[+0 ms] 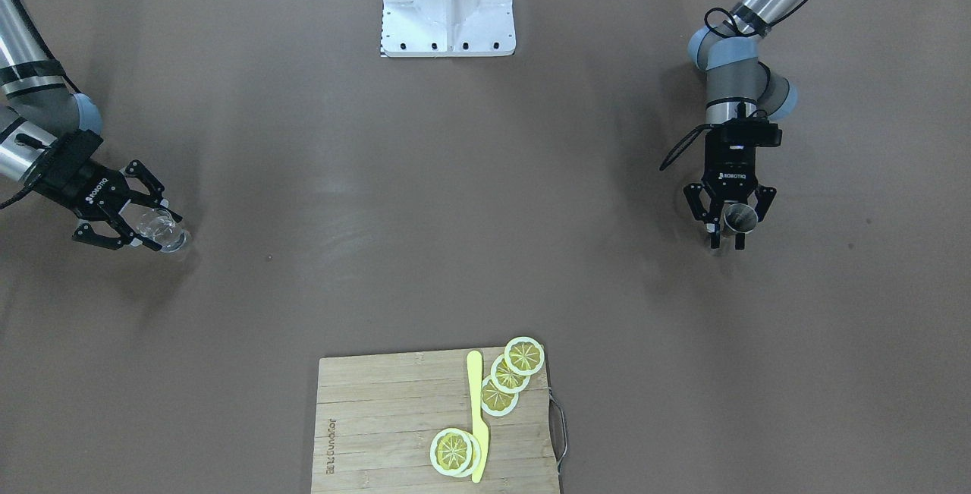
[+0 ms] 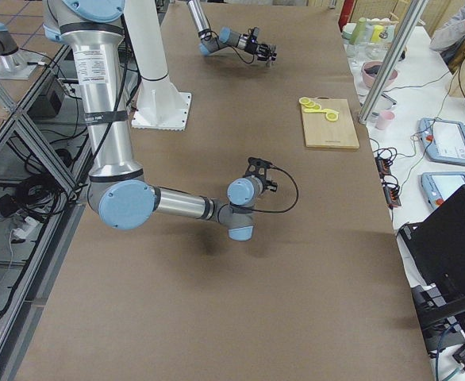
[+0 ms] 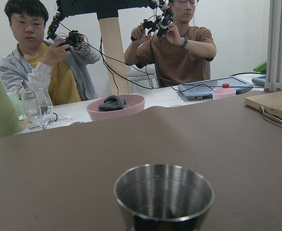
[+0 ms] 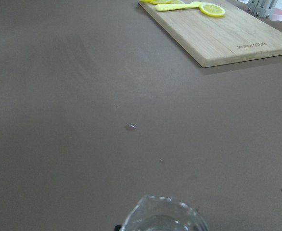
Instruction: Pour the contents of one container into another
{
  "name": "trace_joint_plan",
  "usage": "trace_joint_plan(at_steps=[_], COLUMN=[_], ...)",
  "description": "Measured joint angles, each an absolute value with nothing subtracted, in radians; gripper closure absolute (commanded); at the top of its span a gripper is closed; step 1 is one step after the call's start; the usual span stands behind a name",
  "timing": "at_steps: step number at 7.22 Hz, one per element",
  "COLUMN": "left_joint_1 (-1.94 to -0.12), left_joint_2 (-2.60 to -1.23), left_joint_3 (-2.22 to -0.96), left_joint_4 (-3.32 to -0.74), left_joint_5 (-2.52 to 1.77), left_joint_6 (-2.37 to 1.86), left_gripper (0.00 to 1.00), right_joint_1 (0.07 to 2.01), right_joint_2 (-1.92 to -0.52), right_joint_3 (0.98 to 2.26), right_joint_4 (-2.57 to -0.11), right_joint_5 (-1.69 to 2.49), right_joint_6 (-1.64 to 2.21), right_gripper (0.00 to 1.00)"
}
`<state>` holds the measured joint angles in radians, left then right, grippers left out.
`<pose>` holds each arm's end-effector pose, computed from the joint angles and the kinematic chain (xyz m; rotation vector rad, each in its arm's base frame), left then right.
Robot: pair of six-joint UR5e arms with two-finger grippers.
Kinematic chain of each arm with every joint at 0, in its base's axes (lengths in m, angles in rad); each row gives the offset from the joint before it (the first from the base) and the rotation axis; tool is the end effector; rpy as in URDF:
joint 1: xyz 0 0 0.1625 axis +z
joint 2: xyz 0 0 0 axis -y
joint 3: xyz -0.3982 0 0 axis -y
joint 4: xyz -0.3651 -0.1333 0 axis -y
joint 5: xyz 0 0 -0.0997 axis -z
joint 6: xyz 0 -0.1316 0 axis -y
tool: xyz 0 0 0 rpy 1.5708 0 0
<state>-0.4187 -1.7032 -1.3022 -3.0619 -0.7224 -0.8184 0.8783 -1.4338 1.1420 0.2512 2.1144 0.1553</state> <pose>0.3813 -0.4237 0.5280 1.2774 0.6548 -0.2990 -0.2822 -0.4424 0.5670 1.2149 -1.0366 -0.8360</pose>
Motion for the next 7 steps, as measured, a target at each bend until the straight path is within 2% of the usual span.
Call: trace_joint_plan(at_steps=[2, 3, 4, 7], left_joint_1=[-0.419, -0.419, -0.419, -0.419], left_joint_2=[-1.704, -1.704, -1.703, -1.700], left_joint_3=[-1.301, -1.300, -1.300, -1.300], left_joint_4=[-3.062, -3.063, -3.063, -3.065], left_joint_5=[-0.722, -0.721, -0.721, -0.720], left_joint_6=[-0.816, -0.815, -0.813, -0.809], left_gripper=[0.35, 0.11, 0.02, 0.02], right_joint_1=[0.880, 0.880, 0.880, 0.880], right_joint_2=[-1.434, -1.433, -1.431, -1.429], right_joint_3=[1.142, 1.143, 1.143, 1.143], right_joint_4=[0.255, 0.256, 0.256, 0.258], right_joint_5=[2.112, 2.110, 2.107, 2.103], right_joint_6=[0.158, 0.162, 0.166, 0.177], right_gripper=[0.54, 0.52, 0.52, 0.49])
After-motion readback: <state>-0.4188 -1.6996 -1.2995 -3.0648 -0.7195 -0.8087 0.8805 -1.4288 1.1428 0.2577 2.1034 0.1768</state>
